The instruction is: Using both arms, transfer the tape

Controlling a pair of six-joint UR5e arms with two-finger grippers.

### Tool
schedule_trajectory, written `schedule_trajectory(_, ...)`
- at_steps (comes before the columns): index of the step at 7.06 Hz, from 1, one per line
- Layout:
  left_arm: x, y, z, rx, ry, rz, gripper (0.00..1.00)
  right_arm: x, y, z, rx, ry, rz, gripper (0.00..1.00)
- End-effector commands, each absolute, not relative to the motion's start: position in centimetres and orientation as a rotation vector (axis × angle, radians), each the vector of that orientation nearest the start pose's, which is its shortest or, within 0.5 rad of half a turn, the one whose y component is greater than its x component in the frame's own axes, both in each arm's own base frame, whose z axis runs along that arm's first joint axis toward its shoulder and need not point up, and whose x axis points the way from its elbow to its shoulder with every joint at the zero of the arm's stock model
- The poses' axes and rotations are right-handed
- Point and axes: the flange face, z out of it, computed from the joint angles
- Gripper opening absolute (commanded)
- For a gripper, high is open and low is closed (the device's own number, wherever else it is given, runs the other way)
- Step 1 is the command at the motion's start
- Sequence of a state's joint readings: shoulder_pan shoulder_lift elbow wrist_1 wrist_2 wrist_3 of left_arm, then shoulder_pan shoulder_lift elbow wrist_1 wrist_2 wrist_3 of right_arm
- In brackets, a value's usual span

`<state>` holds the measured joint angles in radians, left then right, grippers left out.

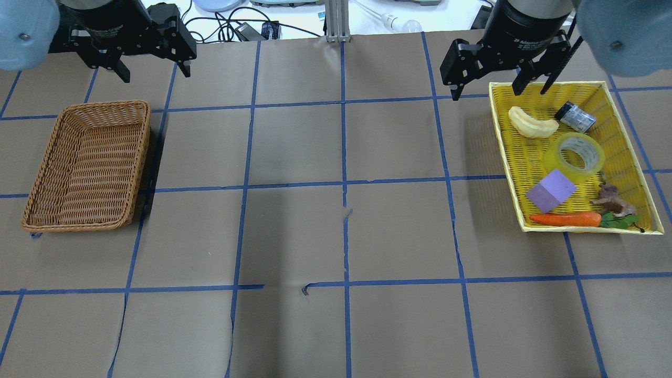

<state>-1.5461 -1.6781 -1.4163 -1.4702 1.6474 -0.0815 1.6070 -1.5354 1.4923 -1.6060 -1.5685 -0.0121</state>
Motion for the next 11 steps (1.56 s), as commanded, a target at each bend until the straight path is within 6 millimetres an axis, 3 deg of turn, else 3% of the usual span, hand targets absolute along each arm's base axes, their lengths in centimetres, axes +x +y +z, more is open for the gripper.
schedule_trajectory(1,-11.0,-55.5,51.7,-0.175,3.056,-0.227,1.00,15.2,-50.9,51.3,-0.077,3.136,-0.123,1.00)
schedule_trajectory(8,-11.0,-55.0,51.7,-0.171,3.048,-0.221,1.00,15.1,-50.9,51.2,-0.075,3.136,-0.115,1.00)
schedule_trajectory(11,-10.8,-53.8,50.0,-0.171,3.049,-0.109,1.00,15.2,-50.8,51.1,-0.077,3.136,-0.108,1.00)
